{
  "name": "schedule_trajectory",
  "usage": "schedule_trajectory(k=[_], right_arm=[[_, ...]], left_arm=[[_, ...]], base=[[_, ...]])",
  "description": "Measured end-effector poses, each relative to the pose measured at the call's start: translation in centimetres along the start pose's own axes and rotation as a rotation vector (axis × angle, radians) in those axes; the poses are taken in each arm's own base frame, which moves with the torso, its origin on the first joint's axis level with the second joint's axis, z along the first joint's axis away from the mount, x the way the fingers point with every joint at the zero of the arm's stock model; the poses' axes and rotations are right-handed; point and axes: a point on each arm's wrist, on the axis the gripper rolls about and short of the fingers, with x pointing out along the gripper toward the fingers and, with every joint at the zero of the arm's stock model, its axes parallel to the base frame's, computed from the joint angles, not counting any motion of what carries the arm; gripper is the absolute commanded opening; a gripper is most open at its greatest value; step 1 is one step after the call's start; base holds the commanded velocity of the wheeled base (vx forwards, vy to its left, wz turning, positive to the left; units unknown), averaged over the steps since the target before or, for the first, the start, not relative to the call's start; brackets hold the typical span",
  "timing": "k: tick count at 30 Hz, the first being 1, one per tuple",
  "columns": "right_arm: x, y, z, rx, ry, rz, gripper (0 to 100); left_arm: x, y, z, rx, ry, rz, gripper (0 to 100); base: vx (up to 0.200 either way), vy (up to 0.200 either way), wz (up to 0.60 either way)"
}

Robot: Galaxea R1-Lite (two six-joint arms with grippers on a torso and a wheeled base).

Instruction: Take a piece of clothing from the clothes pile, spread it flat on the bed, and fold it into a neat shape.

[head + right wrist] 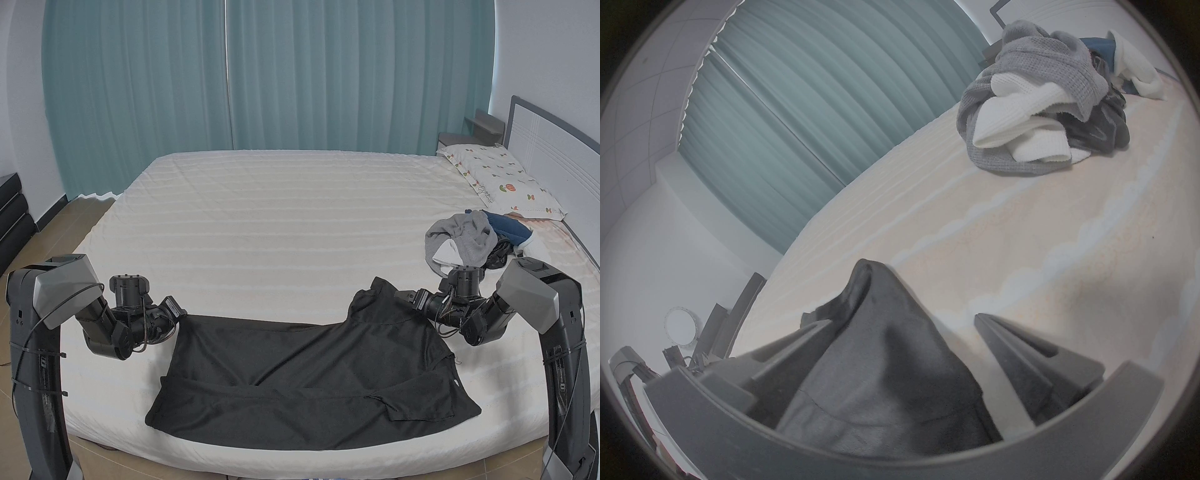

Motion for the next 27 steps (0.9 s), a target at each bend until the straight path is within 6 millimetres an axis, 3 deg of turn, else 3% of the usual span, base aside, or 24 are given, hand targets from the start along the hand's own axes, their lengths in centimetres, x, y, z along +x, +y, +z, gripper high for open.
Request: schedule_trajectory(k=[12, 18, 27], right_arm=[[-1.1, -0.3, -0.5, -0.016, 0.027, -0.019, 0], [-2.7, 0.5, 1.3, -0.048, -0.065, 0.019, 0], [-3.6, 0.2, 0.9, -0.085, -0.184, 0.087, 0]], left_arm=[[0.0, 0.0, 0.1, 0.000, -0.002, -0.001, 0], [-0.1, -0.1, 0.1, 0.001, -0.004, -0.003, 0], [-0.6, -0.3, 0.9, -0.026, -0.027, -0.011, 0]], base=[[0.000, 0.000, 0.00], [0.000, 0.000, 0.00], [0.000, 0.000, 0.00]])
